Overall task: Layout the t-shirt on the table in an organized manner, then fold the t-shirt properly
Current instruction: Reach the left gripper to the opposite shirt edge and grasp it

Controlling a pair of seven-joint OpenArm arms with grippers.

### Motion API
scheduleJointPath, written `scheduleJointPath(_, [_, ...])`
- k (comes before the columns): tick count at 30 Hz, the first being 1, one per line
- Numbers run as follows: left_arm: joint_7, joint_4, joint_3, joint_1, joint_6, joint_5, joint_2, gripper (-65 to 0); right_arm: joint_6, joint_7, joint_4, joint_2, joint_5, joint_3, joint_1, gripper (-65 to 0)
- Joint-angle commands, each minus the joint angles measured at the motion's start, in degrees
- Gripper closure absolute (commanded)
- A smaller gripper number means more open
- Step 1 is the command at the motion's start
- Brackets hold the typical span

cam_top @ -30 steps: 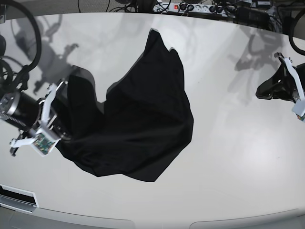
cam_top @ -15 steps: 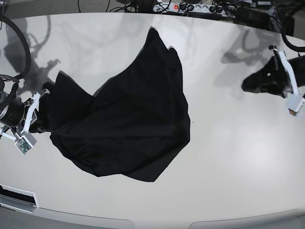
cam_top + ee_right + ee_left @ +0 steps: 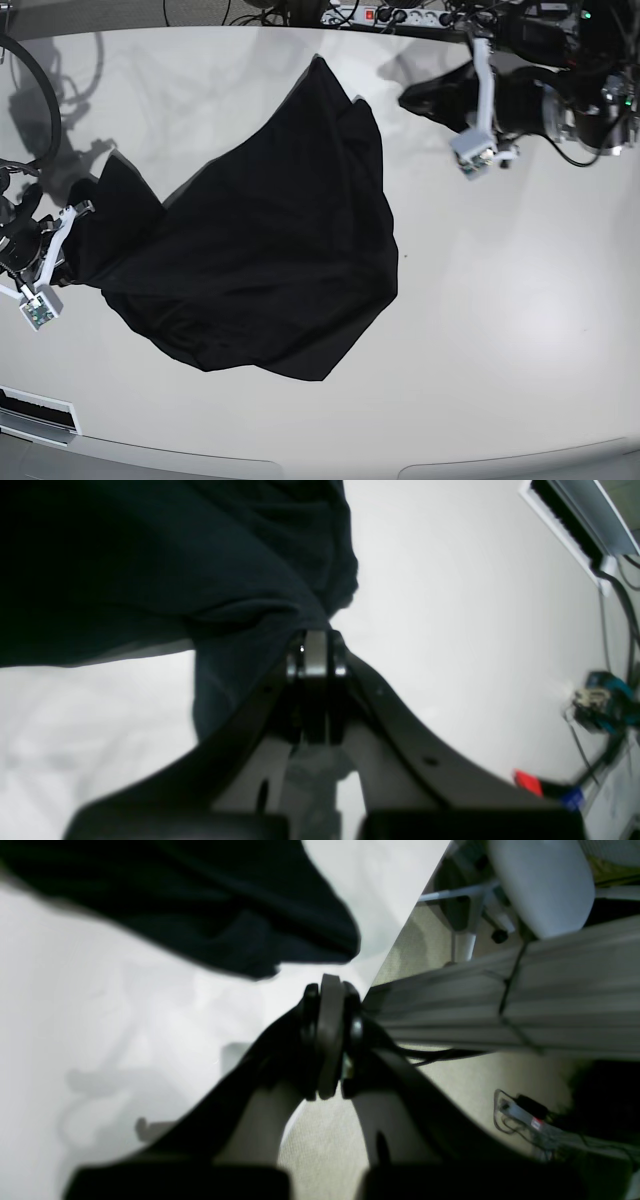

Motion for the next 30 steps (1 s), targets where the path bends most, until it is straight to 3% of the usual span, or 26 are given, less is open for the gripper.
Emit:
scheduleJointPath(1, [-1.7, 0.9, 1.0, -0.2, -0.3, 0.3, 0.4, 0.0, -1.8, 1.0, 0.8, 1.1, -1.2, 0.6, 1.0, 0.0])
scheduleJointPath(3, [-3.2, 0.9, 3.5, -0.2, -0.3, 3.2, 2.1, -1.3, -4.1, 1.0, 0.8, 1.1, -3.0, 0.6, 0.9, 0.0])
scheduleJointPath(5, [-4.7, 0.9, 5.6, -0.2, -0.3, 5.5, 3.9, -7.6, -5.1, 1.0, 0.8, 1.1, -3.4, 0.6, 0.9, 0.0])
scheduleJointPath(9, [-7.4, 0.8, 9.4, -0.3, -0.3, 12.1, 6.7, -22.3, -4.9, 1.0, 0.8, 1.1, -3.3, 0.6, 0.9, 0.0])
scheduleJointPath(12, [-9.9, 0.5, 12.0, -0.3, -0.3, 17.3, 8.0, -28.5, -3.9, 1.0, 0.8, 1.1, -3.0, 0.6, 0.9, 0.0])
scheduleJointPath(19, [-15.7, -1.7, 16.2, -0.4, -0.3, 25.6, 8.7, -28.6, -3.7, 1.0, 0.8, 1.1, -3.0, 0.6, 0.9, 0.0])
scheduleJointPath(24, [-23.1, -7.0, 19.8, -0.7, -0.3, 32.0, 8.7, -28.6, -3.7, 1.0, 0.8, 1.1, -3.0, 0.6, 0.9, 0.0])
scheduleJointPath(30, [-28.6, -13.8, 25.1, -5.2, 0.7, 35.0, 8.7, -28.6, -3.7, 1.0, 0.8, 1.1, -3.0, 0.6, 0.9, 0.0])
